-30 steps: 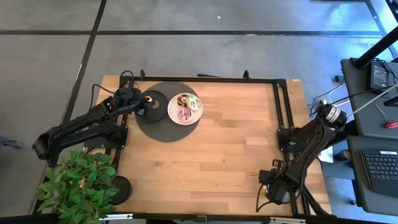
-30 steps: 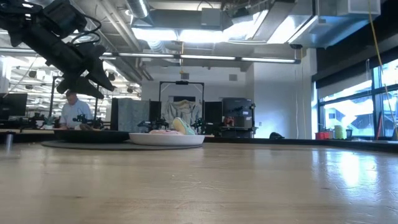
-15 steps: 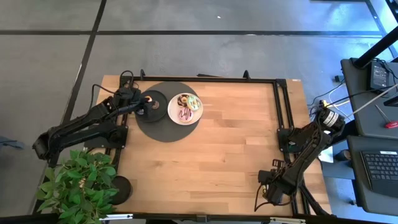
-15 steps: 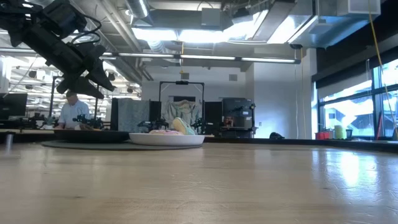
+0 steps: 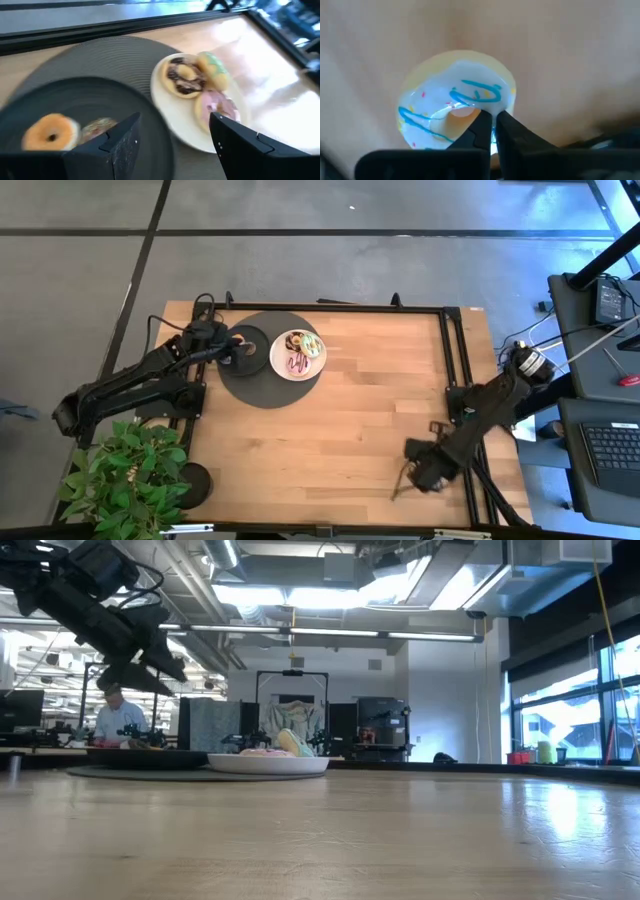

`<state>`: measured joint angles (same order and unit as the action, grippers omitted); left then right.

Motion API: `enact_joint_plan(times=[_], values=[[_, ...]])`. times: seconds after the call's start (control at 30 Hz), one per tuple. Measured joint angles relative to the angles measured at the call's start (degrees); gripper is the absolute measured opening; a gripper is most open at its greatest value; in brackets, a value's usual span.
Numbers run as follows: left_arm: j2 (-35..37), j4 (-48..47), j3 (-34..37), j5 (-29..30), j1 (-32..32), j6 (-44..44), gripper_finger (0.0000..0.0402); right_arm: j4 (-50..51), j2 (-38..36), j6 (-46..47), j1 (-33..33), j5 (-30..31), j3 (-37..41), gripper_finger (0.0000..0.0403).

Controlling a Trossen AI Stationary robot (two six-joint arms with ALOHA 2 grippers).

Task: Pick & Place donuts
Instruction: Put the big white donut on the white plate

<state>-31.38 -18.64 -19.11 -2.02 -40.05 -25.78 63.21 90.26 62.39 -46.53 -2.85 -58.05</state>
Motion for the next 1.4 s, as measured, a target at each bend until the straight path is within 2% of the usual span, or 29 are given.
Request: enact_joint_plan(times=[0.13, 0.3, 0.43, 0.53, 0.63, 0.8, 1.0, 1.17, 1.27, 1.4], values=[[0.0, 4.7, 0.0, -3.4, 1.3, 1.7, 0.0230, 6.1, 0.0, -8.6, 8.4, 14.3, -5.8, 0.0010], [-1.0, 15.9, 0.0, -3.6, 6.3, 5.9, 0.0228, 4.3, 0.0, -20.4, 20.3, 40.3, -12.3, 0.0009], [-3.8, 25.5, 0.0, -3.6, 10.3, 8.0, 0.0229, -8.0, 0.0, -35.4, 29.1, 56.7, -16.1, 0.0010], [-7.1, 33.4, 0.0, -3.3, 13.3, 8.6, 0.0232, -25.3, -0.1, -52.0, 34.9, 64.0, -16.5, 0.0010], [-11.1, 39.7, 0.0, -2.9, 15.8, 8.7, 0.0232, -42.0, 0.2, -66.7, 39.8, 63.0, -16.5, 0.0010], [-19.4, 49.4, 0.0, -1.8, 19.7, 15.2, 0.0221, -58.9, 2.5, -80.1, 45.9, 59.8, -16.5, 0.0010], [-30.5, 64.7, 0.0, 8.9, 25.9, 25.4, 0.0200, -71.0, 7.5, -86.6, 49.8, 50.8, -16.4, 0.0010], [-37.0, 74.8, 0.0, 22.0, 30.4, 32.5, 0.0183, -77.7, 11.6, -88.4, 50.7, 49.5, -16.4, 0.0010], [-39.8, 79.2, -0.2, 26.3, 31.8, 34.4, 0.0175, -81.7, 13.7, -89.9, 50.8, 49.0, -16.4, 0.0010], [-42.4, 80.3, -1.4, 31.2, 32.8, 35.5, 0.0164, -87.5, 16.3, -93.8, 50.8, 48.7, -16.4, 0.0010]])
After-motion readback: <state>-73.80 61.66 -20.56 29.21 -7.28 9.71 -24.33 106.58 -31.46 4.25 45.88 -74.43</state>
